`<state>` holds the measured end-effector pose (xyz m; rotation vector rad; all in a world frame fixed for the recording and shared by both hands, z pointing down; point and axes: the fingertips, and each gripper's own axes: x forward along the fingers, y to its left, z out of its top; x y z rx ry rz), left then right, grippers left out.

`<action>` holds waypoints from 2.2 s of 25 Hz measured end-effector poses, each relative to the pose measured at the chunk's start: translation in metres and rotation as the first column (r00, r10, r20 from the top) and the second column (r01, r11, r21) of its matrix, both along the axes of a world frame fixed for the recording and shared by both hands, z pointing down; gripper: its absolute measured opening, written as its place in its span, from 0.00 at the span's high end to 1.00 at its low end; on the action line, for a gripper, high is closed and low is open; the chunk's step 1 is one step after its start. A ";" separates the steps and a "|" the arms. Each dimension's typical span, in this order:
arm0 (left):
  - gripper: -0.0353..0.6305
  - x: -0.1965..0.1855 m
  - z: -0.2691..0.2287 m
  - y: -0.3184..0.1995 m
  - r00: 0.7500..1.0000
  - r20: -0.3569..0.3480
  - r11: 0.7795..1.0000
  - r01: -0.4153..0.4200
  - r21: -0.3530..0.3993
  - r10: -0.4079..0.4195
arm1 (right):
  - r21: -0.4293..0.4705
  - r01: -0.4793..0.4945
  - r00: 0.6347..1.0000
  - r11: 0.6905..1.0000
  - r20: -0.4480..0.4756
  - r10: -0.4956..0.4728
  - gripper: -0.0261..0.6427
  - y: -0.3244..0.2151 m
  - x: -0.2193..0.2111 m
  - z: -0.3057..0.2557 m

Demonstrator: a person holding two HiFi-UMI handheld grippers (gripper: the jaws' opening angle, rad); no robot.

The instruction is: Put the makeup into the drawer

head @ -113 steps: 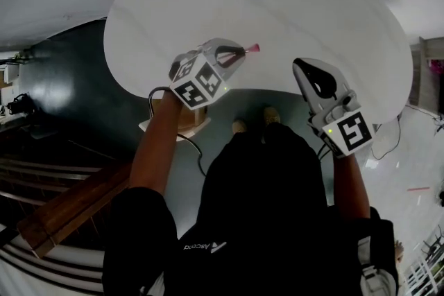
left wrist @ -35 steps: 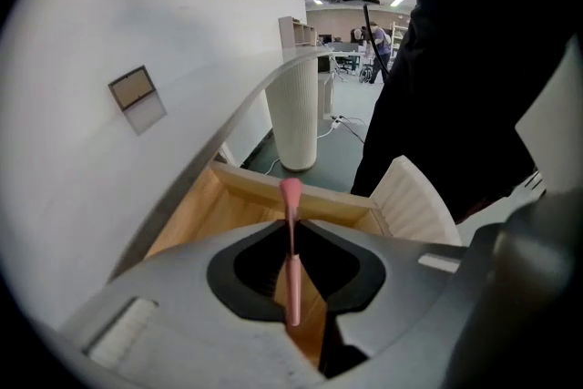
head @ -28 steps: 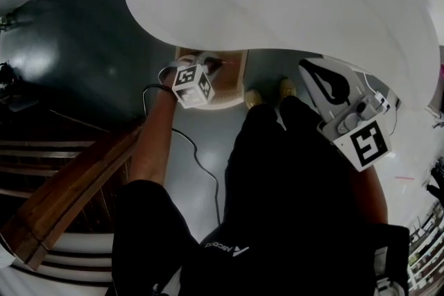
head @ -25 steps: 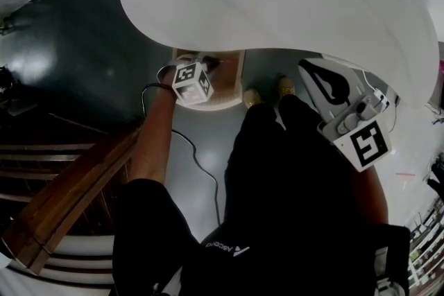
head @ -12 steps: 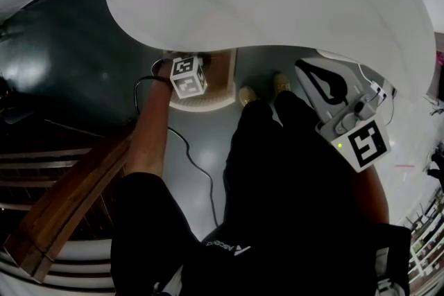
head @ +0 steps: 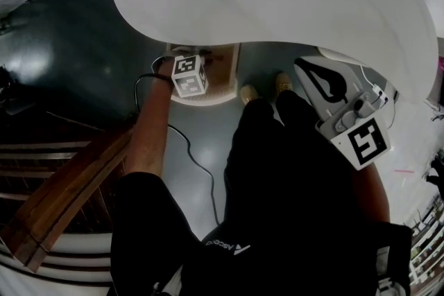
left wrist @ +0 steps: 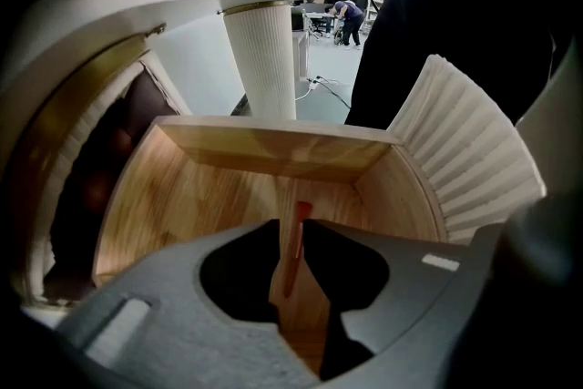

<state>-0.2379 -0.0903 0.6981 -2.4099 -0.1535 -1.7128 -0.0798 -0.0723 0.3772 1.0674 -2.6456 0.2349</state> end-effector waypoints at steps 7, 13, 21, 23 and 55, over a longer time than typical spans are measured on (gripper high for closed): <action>0.91 0.007 -0.036 0.002 1.000 -0.025 0.998 -0.008 0.067 0.010 | 0.024 0.041 0.998 0.999 0.036 -0.042 0.96 0.001 -0.004 -0.010; 0.93 0.022 -0.096 0.006 0.987 -0.139 0.989 0.096 0.116 -0.079 | 0.052 0.077 0.994 0.996 0.075 -0.081 0.96 0.000 -0.006 -0.025; 0.93 0.053 -0.197 0.023 0.847 -0.455 0.925 0.361 0.114 -0.275 | 0.089 0.126 0.982 0.988 0.128 -0.137 0.96 -0.003 -0.006 -0.042; 0.93 0.064 -0.232 0.023 0.766 -0.556 0.890 0.446 0.097 -0.323 | 0.101 0.137 0.978 0.985 0.143 -0.151 0.96 -0.003 -0.002 -0.049; 0.93 0.165 -0.456 0.032 0.066 -0.961 0.669 0.731 -0.136 -0.268 | 0.278 0.146 0.939 0.950 0.265 -0.222 0.96 0.019 0.070 -0.117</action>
